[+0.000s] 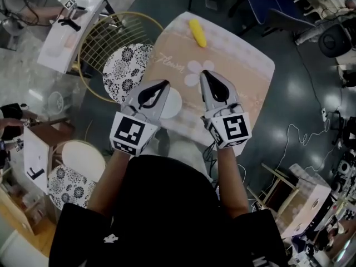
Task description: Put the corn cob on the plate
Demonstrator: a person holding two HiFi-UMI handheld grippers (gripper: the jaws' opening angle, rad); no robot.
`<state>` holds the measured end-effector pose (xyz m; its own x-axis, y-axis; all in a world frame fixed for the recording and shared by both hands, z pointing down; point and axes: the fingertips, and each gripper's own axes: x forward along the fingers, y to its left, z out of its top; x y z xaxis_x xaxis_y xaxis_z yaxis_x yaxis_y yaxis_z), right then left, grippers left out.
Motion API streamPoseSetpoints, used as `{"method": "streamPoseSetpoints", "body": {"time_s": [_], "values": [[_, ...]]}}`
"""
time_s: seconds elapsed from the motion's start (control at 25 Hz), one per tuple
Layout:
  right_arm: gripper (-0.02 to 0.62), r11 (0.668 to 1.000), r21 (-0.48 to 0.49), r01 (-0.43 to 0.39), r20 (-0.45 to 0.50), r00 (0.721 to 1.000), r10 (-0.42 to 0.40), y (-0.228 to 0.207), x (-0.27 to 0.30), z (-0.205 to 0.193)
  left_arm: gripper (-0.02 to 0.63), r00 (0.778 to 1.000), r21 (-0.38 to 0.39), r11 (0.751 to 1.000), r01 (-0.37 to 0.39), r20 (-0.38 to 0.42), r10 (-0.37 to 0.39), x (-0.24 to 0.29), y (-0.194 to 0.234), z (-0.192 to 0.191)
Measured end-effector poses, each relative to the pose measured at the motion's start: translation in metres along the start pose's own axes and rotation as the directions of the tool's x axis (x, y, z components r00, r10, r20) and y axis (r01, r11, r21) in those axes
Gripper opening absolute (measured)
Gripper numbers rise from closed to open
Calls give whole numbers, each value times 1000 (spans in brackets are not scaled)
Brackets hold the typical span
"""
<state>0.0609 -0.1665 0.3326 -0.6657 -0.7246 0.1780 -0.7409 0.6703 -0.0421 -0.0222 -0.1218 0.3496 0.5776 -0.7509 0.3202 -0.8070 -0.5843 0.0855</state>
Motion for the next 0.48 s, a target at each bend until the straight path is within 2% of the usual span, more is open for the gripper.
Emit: {"method": "streamPoseSetpoints", "body": {"time_s": [0.48], "values": [[3,999,29,-45,-76,996,47,-36,36,-40,5,993,-86,993,-76,-93,68,15,4,-39]]}}
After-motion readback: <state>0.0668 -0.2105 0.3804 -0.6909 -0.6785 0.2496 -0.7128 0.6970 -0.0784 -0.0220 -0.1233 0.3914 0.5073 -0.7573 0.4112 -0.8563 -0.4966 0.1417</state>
